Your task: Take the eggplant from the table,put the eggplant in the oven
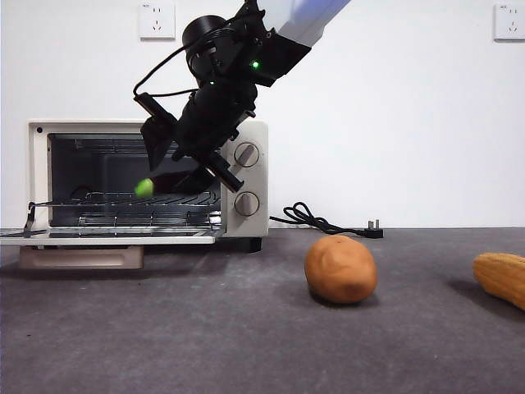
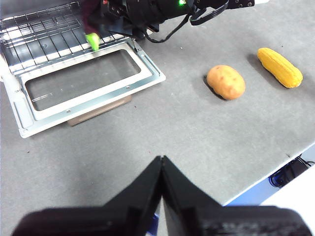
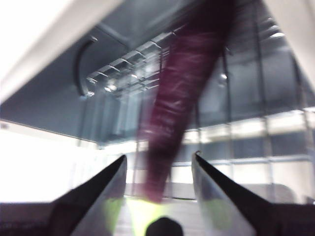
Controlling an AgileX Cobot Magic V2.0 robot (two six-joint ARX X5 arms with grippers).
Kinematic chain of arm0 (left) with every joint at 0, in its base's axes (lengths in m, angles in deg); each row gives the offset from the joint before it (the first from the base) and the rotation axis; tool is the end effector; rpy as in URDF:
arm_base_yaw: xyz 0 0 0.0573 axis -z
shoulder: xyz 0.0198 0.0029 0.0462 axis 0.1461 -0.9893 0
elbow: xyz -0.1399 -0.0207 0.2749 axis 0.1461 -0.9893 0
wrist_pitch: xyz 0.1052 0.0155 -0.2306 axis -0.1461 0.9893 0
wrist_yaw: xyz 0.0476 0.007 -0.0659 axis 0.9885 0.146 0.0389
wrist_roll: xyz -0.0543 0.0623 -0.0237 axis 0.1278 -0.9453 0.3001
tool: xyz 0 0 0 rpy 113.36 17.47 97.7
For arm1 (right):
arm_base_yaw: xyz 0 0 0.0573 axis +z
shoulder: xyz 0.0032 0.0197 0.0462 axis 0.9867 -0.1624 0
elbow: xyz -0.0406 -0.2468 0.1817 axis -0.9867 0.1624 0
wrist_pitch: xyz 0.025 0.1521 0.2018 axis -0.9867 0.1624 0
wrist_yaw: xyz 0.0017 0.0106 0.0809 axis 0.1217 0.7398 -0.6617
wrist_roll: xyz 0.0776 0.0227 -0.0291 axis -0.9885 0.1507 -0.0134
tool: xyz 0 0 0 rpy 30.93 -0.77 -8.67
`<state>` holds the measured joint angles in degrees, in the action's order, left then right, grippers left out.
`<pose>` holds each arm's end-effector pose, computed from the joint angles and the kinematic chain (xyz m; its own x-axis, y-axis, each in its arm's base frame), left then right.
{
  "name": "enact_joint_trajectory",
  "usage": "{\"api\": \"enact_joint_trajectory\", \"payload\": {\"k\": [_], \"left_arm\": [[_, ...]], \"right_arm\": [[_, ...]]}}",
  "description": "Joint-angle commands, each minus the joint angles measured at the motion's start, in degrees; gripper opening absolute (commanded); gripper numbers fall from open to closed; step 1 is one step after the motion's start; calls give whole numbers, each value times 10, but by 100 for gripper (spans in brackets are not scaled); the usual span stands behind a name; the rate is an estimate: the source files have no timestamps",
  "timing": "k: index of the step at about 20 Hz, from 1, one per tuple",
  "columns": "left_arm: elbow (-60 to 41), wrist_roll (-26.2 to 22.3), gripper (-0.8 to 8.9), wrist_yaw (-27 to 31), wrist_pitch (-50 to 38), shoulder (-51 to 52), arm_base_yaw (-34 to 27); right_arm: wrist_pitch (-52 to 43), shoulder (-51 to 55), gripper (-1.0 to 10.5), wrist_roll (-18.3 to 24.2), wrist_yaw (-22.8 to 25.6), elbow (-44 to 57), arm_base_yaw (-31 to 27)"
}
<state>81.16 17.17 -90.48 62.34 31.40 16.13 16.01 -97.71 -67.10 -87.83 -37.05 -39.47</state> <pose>0.0336 -0.0274 0.3676 0.7059 -0.4070 -0.5797 0.4557 0.8875 -0.0683 0.4593 0.4001 0.2252 0.6770 0.5657 -0.4709 -0.1498 0.7323 0.6644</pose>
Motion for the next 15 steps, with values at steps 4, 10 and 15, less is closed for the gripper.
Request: {"api": "enact_joint_trajectory", "payload": {"k": [4,10,15], "left_arm": [[-2,-10,-6,0,-1,3,11],[-2,-11,-6,76,-1,3,30],[-2,-11,-6,75,0,3,38]], "right_arm": [[1,-7,225,18,13,0,1],[2,-7,226,49,-6,-1,1],[57,-6,227,79,-15,-31,1]]}}
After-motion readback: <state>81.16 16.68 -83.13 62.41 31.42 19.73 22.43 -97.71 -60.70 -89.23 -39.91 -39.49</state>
